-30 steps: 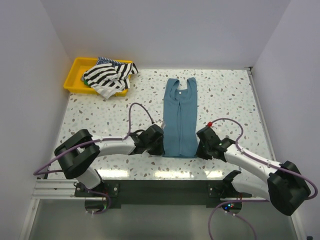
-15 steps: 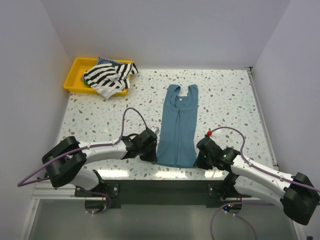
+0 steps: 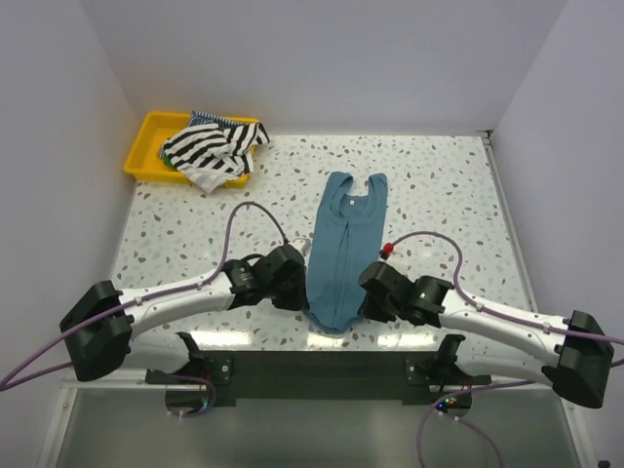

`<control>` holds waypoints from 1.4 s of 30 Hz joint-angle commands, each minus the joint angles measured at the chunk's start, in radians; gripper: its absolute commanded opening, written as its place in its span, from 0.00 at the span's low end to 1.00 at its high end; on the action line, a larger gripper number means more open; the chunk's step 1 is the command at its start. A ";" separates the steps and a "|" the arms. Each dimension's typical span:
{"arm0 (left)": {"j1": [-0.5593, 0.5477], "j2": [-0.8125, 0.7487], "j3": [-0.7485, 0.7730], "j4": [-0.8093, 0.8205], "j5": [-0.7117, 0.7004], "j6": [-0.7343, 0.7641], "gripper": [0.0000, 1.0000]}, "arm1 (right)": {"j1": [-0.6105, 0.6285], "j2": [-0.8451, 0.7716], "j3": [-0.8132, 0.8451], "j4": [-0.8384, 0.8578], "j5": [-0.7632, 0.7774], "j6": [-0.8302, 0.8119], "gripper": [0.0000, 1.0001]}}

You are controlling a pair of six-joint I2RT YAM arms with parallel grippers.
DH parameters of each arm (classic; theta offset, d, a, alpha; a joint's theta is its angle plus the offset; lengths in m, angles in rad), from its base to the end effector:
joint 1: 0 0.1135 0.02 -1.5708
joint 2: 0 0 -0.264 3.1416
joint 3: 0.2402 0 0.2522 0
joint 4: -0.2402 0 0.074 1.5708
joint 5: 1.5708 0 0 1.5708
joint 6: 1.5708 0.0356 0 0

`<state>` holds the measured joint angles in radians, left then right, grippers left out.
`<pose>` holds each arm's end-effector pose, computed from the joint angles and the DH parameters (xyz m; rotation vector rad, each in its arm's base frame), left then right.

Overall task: Fold and stack the tank tops
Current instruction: Fold the tank top

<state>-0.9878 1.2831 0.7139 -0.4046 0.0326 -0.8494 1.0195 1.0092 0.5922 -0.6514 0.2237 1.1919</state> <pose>0.1341 -0.2055 0.1945 0.2018 2.7137 -0.6924 0.1010 0.1492 0.1973 0.3077 2.6634 0.4797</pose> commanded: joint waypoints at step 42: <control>0.472 0.866 0.895 0.306 0.076 0.112 0.42 | -0.714 0.827 0.799 0.210 -0.122 -0.554 0.44</control>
<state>-0.5465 2.1677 1.6058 -0.1932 0.0727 -0.7551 0.3225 1.8412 1.3445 -0.4686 0.1158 0.6613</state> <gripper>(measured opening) 0.333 0.402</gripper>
